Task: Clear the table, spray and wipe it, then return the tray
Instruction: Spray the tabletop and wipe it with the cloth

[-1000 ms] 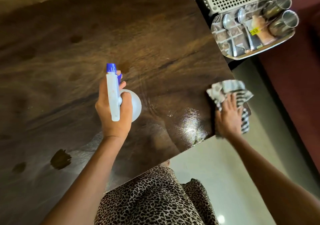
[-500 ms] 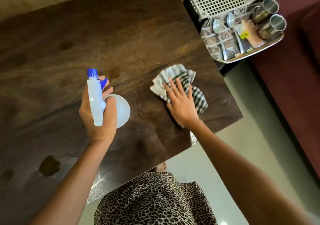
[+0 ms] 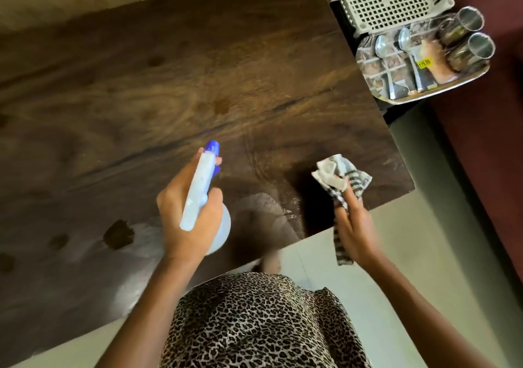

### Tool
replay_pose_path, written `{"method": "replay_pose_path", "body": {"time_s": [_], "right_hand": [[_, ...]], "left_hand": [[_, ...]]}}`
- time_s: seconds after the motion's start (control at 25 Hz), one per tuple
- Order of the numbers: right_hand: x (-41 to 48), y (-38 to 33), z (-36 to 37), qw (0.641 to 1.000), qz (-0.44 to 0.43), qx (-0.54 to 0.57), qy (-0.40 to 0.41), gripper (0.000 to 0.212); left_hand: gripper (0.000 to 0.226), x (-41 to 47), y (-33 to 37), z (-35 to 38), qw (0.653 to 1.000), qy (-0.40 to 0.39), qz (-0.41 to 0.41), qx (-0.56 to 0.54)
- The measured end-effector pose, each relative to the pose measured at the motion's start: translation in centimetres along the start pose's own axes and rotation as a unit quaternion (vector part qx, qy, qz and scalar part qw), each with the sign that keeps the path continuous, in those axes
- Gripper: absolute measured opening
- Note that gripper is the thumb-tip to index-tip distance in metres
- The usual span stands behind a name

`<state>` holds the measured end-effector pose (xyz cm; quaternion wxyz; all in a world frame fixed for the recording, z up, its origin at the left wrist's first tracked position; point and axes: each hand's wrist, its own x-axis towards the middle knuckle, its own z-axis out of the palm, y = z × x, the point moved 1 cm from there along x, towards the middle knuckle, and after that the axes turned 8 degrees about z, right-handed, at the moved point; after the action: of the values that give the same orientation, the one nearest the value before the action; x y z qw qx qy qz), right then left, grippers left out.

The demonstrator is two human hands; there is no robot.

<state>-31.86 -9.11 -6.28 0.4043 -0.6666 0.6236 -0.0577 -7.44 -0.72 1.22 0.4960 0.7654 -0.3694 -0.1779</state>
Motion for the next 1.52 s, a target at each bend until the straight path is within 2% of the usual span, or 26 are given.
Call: {"method": "replay_pose_path", "body": {"time_s": [0.2,0.4,0.64,1.0,1.24,1.52], "right_hand": [[-1.4,0.0,0.4,0.998,0.003,-0.03,0.053,0.052],[-5.3,-0.2,3.2,0.997,0.018,-0.016,0.068,0.048],[-8.5,-0.4,5.0,0.996,0.017,-0.002,0.092,0.048],[-9.1,-0.7,5.8,0.996,0.031,0.019,0.077,0.055],[-9.1,-3.0,6.8,0.997,-0.012,0.0,0.073,0.054],[-9.3,-3.7,7.9,0.998,-0.026,-0.009,0.054,0.061]], "left_hand": [[0.038,-3.5,-0.5,-3.0,0.994,-0.09,-0.022,0.051],[0.026,-7.2,-2.8,-4.7,0.975,-0.184,-0.035,0.115],[0.011,-11.0,-5.1,-6.7,0.96,-0.238,-0.086,0.122],[0.012,-11.5,-5.5,-9.5,0.964,-0.2,-0.106,0.142],[0.022,-10.9,-7.0,-12.4,0.958,-0.19,-0.164,0.139],[0.019,-13.0,-9.1,-15.3,0.95,-0.142,-0.234,0.148]]}}
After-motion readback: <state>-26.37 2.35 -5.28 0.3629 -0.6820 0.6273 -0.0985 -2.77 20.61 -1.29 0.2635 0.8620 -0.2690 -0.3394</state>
